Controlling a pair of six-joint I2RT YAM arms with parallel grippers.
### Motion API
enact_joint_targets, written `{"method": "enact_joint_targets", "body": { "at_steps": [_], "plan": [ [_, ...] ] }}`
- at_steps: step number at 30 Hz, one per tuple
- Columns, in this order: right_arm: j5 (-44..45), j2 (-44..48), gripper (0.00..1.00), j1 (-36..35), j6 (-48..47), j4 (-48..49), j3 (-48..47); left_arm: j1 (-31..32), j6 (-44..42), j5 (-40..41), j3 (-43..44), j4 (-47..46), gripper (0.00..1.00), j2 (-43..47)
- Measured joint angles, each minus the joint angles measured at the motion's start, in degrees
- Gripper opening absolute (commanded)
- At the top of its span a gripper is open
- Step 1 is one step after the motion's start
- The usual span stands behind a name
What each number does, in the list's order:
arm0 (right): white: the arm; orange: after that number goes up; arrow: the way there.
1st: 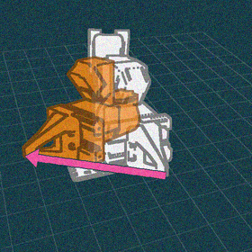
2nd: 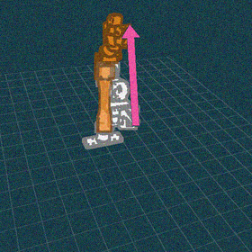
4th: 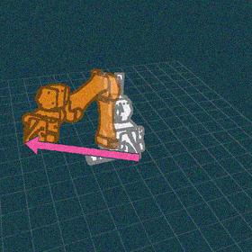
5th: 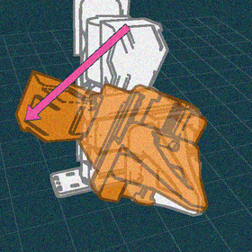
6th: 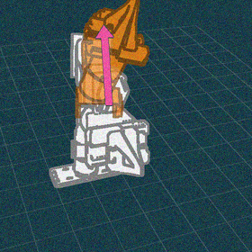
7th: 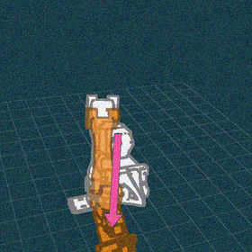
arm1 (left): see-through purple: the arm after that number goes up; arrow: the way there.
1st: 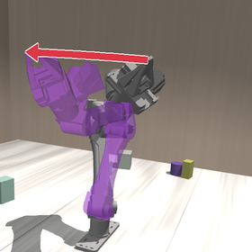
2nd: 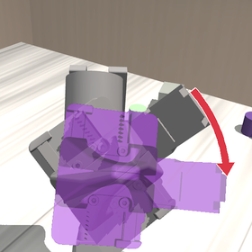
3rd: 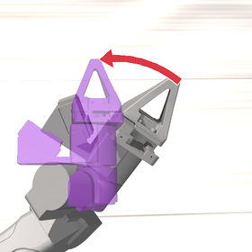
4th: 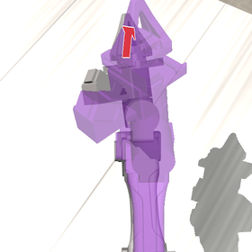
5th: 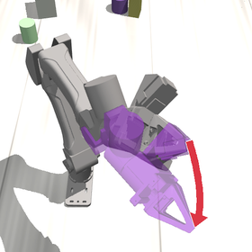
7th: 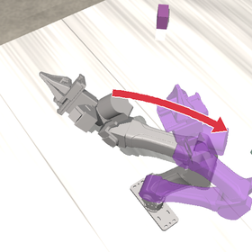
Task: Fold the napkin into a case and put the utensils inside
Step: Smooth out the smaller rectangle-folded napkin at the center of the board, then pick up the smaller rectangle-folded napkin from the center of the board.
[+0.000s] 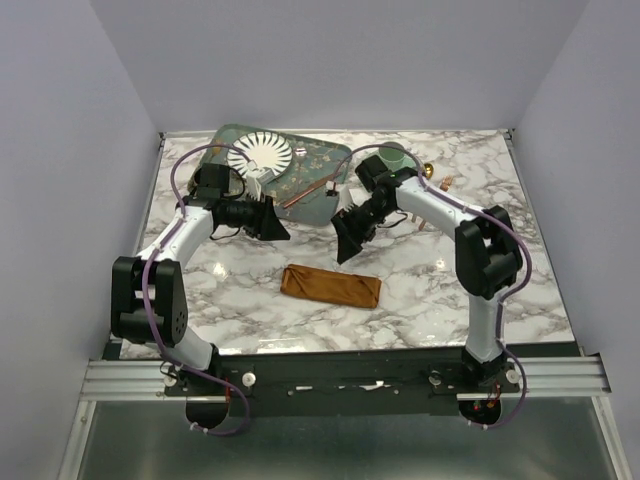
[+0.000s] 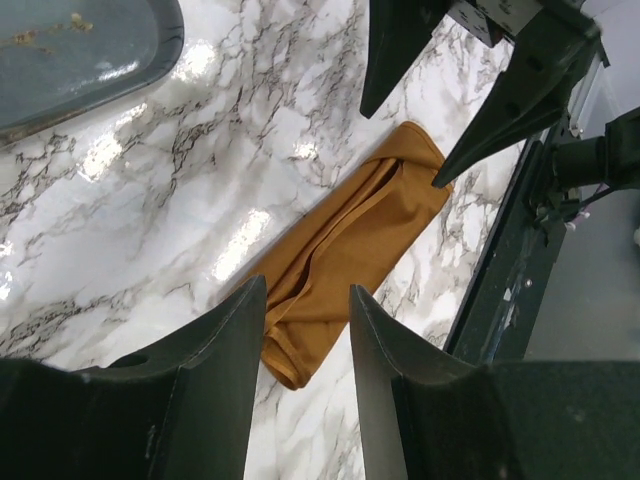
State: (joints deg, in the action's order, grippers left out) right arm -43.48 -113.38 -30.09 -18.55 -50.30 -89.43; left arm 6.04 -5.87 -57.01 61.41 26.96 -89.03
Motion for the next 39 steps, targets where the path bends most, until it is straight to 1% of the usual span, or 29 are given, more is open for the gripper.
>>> {"method": "enact_joint_targets", "body": {
  "at_steps": [7, 17, 26, 30, 33, 34, 36, 37, 39],
  "plan": [
    [1.01, -6.84, 0.69, -2.84, -4.15, -4.31, -5.29, -0.68, -1.64, 1.25, 0.0, 2.16, 0.49, -0.02],
    [1.84, -13.33, 0.58, -3.56, -5.75, -5.9, -6.75, -0.72, -2.19, 1.36, -0.02, 2.69, 0.49, 0.0],
    [0.22, -14.14, 0.56, -4.0, -5.68, -6.78, -6.99, -0.74, -2.67, 1.38, -1.22, 2.75, 0.49, 0.0],
    [-1.38, -14.88, 0.49, -4.04, -5.4, -7.21, -6.99, -0.74, -2.67, 1.38, -1.42, 2.75, 0.49, 0.0],
    [-2.32, -15.54, 0.37, -4.04, -5.01, -7.45, -6.99, -0.85, -2.69, 1.42, -1.64, 2.75, 0.49, 0.07],
    [-2.47, -15.72, 0.28, -4.04, -4.87, -7.52, -6.99, -0.85, -2.69, 1.44, -1.81, 2.73, 0.49, 0.15],
    [-2.45, -16.22, 0.16, -4.07, -4.7, -7.65, -6.99, -0.85, -2.71, 1.51, -2.14, 2.78, 0.49, 0.44],
    [-2.47, -16.39, 0.02, -4.07, -4.61, -7.74, -6.99, -0.87, -2.73, 1.51, -2.21, 2.78, 0.49, 0.55],
    [-2.47, -16.57, 0.01, -4.07, -4.5, -7.89, -6.99, -1.09, -2.73, 1.53, -2.27, 2.75, 0.49, 0.76]
  ]
}}
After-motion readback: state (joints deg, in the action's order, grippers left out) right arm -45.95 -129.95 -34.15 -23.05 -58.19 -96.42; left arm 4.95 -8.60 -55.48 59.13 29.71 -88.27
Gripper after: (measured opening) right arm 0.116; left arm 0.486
